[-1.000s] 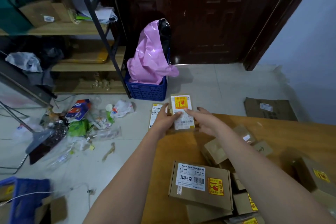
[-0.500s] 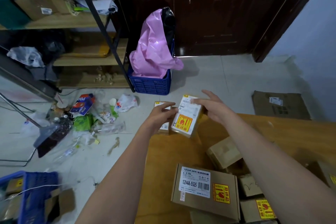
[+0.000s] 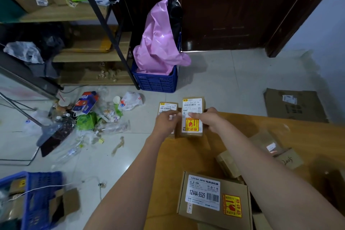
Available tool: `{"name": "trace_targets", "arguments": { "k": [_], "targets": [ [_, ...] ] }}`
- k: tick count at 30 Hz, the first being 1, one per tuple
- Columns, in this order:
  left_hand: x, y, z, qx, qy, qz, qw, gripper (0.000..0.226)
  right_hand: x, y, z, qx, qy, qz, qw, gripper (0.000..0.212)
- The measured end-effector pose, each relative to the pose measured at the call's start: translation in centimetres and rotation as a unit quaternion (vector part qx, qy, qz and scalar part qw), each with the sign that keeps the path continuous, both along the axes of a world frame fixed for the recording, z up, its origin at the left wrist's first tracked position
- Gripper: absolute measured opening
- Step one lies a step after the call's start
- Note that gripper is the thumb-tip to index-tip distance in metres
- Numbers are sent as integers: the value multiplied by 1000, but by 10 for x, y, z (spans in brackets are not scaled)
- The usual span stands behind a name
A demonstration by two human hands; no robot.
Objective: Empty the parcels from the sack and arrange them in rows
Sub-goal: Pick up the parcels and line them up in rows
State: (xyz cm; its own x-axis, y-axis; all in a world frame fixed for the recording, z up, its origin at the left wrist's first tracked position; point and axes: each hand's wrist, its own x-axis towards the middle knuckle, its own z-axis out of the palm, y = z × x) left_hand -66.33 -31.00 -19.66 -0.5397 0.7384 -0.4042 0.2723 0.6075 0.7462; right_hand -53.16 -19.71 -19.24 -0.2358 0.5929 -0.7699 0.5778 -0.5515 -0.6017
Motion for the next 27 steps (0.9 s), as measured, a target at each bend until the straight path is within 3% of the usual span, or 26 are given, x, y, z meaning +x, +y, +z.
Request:
{"name": "trace_targets", "arguments": {
  "k": [2, 3, 7, 9, 14, 27],
  "targets": [
    [-10, -5, -12, 24, 123, 61, 990, 31, -2, 1, -10, 5, -19, -1, 1000, 50],
    [-15, -8, -19, 25, 133, 91, 987, 36, -3, -1, -15, 1, -28, 3, 1000, 49],
    [-29, -12, -42, -31, 53, 115, 991, 70, -8, -10, -35, -2, -26, -3, 1000, 41],
    [-32, -11, -48, -44, -3, 119, 992, 76, -9, -12, -41, 34, -49, 1, 998, 38],
    [-35, -15, -61, -19, -82, 97, 992, 42, -10, -13, -53, 89, -115, 16, 989, 36],
    [-42, -12, -71, -45, -140, 119, 982, 43, -26, -10, -61, 85, -121, 28, 989, 31]
  ]
}}
